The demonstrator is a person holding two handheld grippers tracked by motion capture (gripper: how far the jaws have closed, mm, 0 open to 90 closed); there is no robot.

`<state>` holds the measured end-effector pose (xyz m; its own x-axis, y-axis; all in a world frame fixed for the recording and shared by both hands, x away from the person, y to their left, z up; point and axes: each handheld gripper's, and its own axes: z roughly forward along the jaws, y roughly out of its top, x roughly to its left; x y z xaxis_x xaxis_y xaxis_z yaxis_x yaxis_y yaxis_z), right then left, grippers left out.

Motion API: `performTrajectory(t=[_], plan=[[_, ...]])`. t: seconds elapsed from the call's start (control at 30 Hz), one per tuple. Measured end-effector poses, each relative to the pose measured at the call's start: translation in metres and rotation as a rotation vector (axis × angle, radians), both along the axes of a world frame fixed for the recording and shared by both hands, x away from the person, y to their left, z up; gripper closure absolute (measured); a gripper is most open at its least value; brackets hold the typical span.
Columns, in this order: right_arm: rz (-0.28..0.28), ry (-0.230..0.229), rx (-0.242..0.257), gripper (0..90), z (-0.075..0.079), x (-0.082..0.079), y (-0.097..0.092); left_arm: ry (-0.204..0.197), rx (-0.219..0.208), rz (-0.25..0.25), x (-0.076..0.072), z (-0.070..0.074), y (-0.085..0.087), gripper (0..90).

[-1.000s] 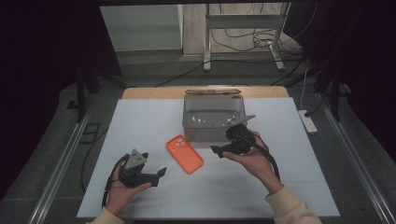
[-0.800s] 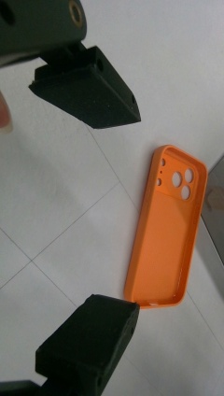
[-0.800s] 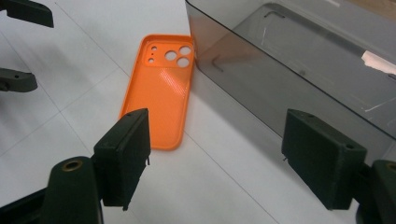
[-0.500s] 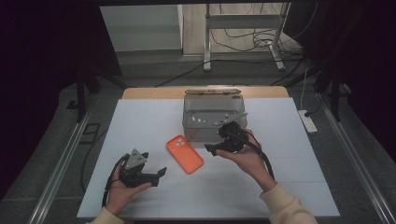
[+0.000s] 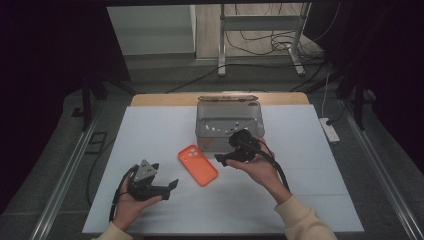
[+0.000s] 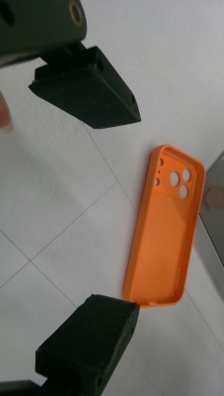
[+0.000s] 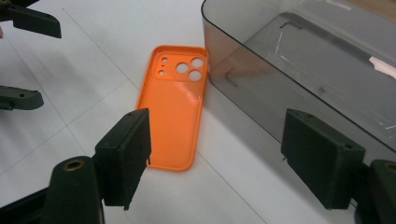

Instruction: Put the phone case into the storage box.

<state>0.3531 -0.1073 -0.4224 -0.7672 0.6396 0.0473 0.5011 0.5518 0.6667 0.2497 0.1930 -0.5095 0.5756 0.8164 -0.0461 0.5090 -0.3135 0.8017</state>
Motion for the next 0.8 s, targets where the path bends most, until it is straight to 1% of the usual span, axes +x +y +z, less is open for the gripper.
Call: performTrajectory(t=[0.13,0.33,0.37,0.5,0.53,0.63,0.8], plan=[[0.006,0.006,-0.008,24.7,-0.001,0.001,0.003,0.001,0.001,-0.002,0.0,0.0,0.0,9.9],[0.014,0.034,-0.016,24.3,-0.007,0.003,0.007,0.0,-0.001,-0.002,-0.001,0.001,-0.001,9.9],[0.015,0.036,-0.013,24.3,-0.008,0.004,0.009,0.0,-0.003,-0.002,-0.001,0.001,-0.001,9.9],[0.026,0.049,-0.032,23.9,-0.011,0.006,0.019,0.005,-0.002,-0.008,-0.001,-0.001,-0.001,9.9],[0.027,0.06,-0.038,23.8,-0.014,0.008,0.023,0.004,-0.004,-0.01,-0.001,-0.001,0.0,9.9],[0.028,0.068,-0.047,23.8,-0.015,0.009,0.028,0.003,-0.005,-0.011,-0.001,0.0,0.0,9.9],[0.034,0.066,-0.064,23.6,-0.016,0.012,0.035,0.001,-0.006,-0.011,-0.002,0.0,-0.001,9.9]])
